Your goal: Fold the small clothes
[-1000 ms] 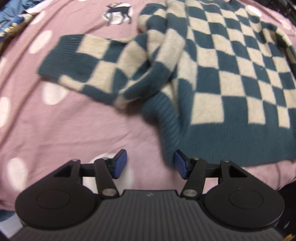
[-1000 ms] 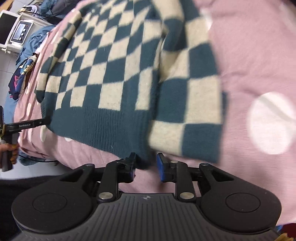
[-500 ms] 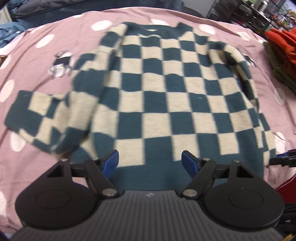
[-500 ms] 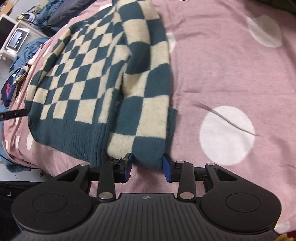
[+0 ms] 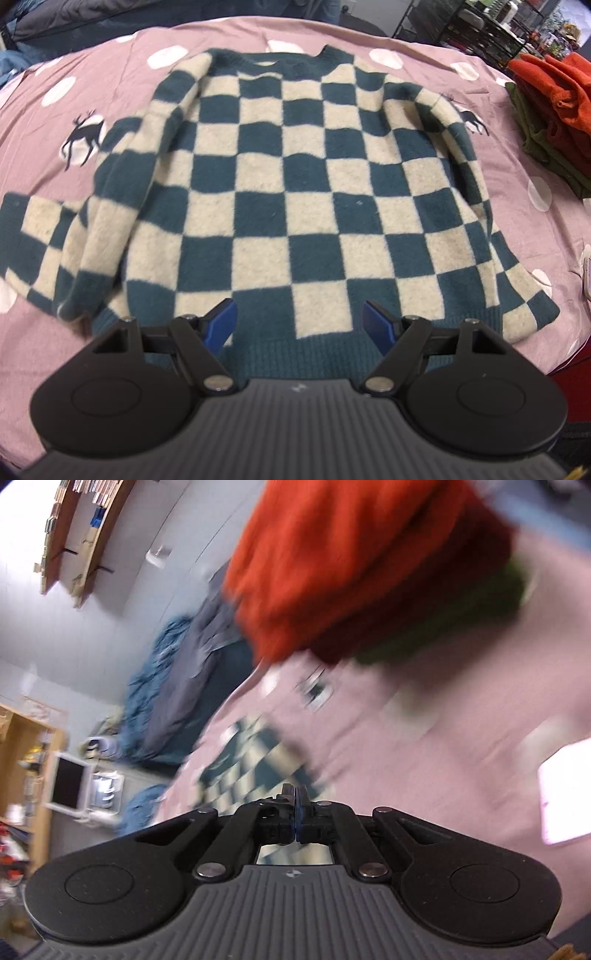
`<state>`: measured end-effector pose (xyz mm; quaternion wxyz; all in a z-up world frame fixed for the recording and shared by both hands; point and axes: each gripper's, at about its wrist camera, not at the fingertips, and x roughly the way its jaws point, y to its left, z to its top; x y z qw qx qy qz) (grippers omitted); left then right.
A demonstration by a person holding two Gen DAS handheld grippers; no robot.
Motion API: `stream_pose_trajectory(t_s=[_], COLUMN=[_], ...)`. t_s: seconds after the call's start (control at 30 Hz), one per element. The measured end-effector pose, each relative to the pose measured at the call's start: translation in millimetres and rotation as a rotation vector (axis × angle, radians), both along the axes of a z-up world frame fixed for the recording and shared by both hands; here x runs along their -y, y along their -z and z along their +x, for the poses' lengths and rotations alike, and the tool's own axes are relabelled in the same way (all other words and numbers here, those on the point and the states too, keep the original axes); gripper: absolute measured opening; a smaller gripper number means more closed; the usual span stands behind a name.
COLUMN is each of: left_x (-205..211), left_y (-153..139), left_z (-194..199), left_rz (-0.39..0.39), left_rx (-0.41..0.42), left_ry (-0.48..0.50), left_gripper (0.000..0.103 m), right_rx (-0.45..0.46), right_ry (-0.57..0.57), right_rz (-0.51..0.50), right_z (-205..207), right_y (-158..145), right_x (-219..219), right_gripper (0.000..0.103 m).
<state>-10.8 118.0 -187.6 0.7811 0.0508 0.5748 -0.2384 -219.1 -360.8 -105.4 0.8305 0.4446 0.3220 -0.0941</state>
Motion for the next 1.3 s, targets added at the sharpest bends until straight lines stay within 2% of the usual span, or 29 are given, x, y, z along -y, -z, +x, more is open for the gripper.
stream_pose_trajectory(t_s=[0.03, 0.07, 0.13, 0.17, 0.2, 0.23, 0.33, 0.47, 0.5, 0.53, 0.57, 0.63, 0.7, 0.77, 0.87, 1.0, 1.1, 1.2, 1.23, 1.27, 1.3], left_x=[2.6, 5.3, 10.5, 12.7, 14.9, 16.2, 19.3, 20.8, 20.9, 20.9, 21.1, 21.5, 22.7, 24.9, 31.7, 44.9, 55.1, 62.1, 63.5, 63.8, 63.3], left_y=[0.2, 0.7, 2.0, 2.3, 2.5, 2.3, 0.0, -1.5, -1.3, -1.1, -0.9, -0.9, -0.7, -0.1, 2.9, 6.3, 6.8, 4.4, 3.2, 1.7, 0.2], left_z=[0.3, 0.8, 0.6, 0.3, -0.2, -0.7, -2.5, -5.5, -5.7, -5.8, -5.7, -5.4, -5.1, -3.8, -1.0, 2.5, 6.2, 9.0, 9.9, 10.6, 10.6], left_rz=[-0.004, -0.007, -0.004, 0.000, 0.003, 0.005, 0.004, 0.022, 0.022, 0.021, 0.020, 0.018, 0.012, 0.004, -0.004, -0.015, -0.015, -0.012, -0.012, -0.014, -0.015], left_rx=[-0.003, -0.009, -0.020, -0.023, -0.025, -0.029, -0.038, -0.039, -0.043, -0.047, -0.049, -0.049, -0.046, -0.045, -0.050, -0.051, -0.049, -0.045, -0.044, -0.043, -0.040], left_ry=[0.004, 0.007, 0.020, 0.027, 0.032, 0.036, 0.051, 0.055, 0.052, 0.050, 0.050, 0.051, 0.052, 0.050, 0.055, 0.079, 0.099, 0.105, 0.105, 0.105, 0.102], left_gripper=[0.074, 0.074, 0.074, 0.075, 0.076, 0.078, 0.083, 0.087, 0.087, 0.087, 0.087, 0.087, 0.087, 0.087, 0.087, 0.087, 0.087, 0.087, 0.087, 0.087, 0.087], right_rx=[-0.057, -0.129, -0.218, -0.239, -0.254, -0.266, -0.304, -0.326, -0.331, -0.342, -0.345, -0.303, -0.196, -0.098, -0.006, 0.079, 0.056, 0.008, -0.033, -0.087, -0.120], right_ry=[-0.024, -0.066, -0.177, -0.234, -0.299, -0.364, -0.515, -0.709, -0.739, -0.757, -0.770, -0.722, -0.560, -0.375, -0.170, 0.003, 0.044, 0.040, 0.031, 0.027, 0.027], right_rz=[-0.077, -0.133, -0.147, -0.149, -0.165, -0.182, -0.196, -0.270, -0.298, -0.311, -0.298, -0.188, -0.027, 0.067, 0.090, 0.094, 0.058, 0.024, -0.024, -0.079, -0.100], right_z=[-0.2, 4.1, 18.0, 25.1, 33.0, 43.0, 67.5, 87.9, 82.1, 81.9, 77.7, 79.5, 72.3, 55.1, 21.8, -11.4, -9.6, -3.5, 1.2, 3.3, 3.3], right_y=[-2.5, 0.1, 18.7, 30.1, 42.6, 56.3, 93.3, 119.5, 118.9, 119.7, 116.0, 105.1, 82.8, 53.7, 9.1, -26.0, -23.1, -6.4, -1.2, 2.5, 8.3], right_x=[2.6, -0.2, -15.9, -29.8, -45.4, -63.2, -106.3, -149.7, -151.4, -155.0, -151.6, -137.3, -102.0, -58.3, 3.2, 63.5, 77.6, 76.8, 73.4, 71.9, 71.0], right_gripper=[0.003, 0.014, 0.035, 0.060, 0.080, 0.084, 0.084, 0.083, 0.073, 0.056, 0.008, 0.010, 0.009, 0.009, 0.009, 0.008, 0.002, 0.002, 0.003, 0.011, 0.014])
